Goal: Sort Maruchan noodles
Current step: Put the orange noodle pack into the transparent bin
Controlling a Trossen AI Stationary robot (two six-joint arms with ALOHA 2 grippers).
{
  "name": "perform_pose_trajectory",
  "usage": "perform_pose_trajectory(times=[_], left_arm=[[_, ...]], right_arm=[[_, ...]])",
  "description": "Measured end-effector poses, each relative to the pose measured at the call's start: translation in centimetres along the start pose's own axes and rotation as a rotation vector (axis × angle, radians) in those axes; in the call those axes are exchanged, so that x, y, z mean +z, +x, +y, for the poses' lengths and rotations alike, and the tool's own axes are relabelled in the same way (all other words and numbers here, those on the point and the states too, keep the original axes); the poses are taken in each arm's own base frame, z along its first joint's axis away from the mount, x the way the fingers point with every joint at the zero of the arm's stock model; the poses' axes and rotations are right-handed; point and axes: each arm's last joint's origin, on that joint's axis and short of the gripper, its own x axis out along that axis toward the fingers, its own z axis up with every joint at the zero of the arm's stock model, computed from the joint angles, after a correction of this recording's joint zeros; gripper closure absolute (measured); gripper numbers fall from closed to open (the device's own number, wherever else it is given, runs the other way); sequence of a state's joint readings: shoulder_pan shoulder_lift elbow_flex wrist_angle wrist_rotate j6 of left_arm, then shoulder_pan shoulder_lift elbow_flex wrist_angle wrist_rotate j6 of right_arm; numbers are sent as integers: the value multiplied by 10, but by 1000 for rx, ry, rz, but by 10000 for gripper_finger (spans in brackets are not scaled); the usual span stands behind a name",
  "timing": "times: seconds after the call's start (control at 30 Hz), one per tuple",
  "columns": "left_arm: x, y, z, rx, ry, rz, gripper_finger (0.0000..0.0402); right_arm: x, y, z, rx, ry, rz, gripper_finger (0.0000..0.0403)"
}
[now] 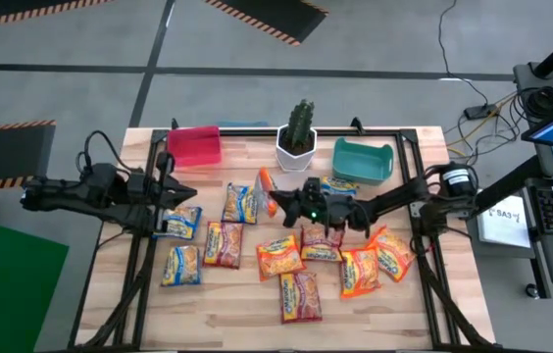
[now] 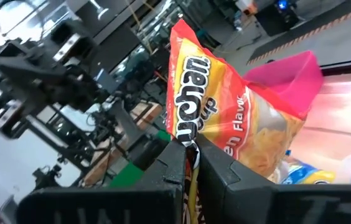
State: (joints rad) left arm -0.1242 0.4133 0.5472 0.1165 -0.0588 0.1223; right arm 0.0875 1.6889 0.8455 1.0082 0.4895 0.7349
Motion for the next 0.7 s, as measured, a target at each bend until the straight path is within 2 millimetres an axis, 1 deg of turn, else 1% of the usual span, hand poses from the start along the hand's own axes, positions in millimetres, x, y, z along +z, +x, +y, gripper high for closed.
perform_pose_trajectory(times=[0.27, 0.57, 0.7], left_arm=[[-1, 0, 0, -1, 27, 14, 401], [-4, 0, 0, -2, 55, 40, 401], [-10, -1, 0, 33, 82, 105, 401]], right_arm=[[4, 8, -15, -44, 14, -17, 391], [6, 10, -19, -64, 14, -26, 391], [4, 11, -21, -72, 18, -22, 391]])
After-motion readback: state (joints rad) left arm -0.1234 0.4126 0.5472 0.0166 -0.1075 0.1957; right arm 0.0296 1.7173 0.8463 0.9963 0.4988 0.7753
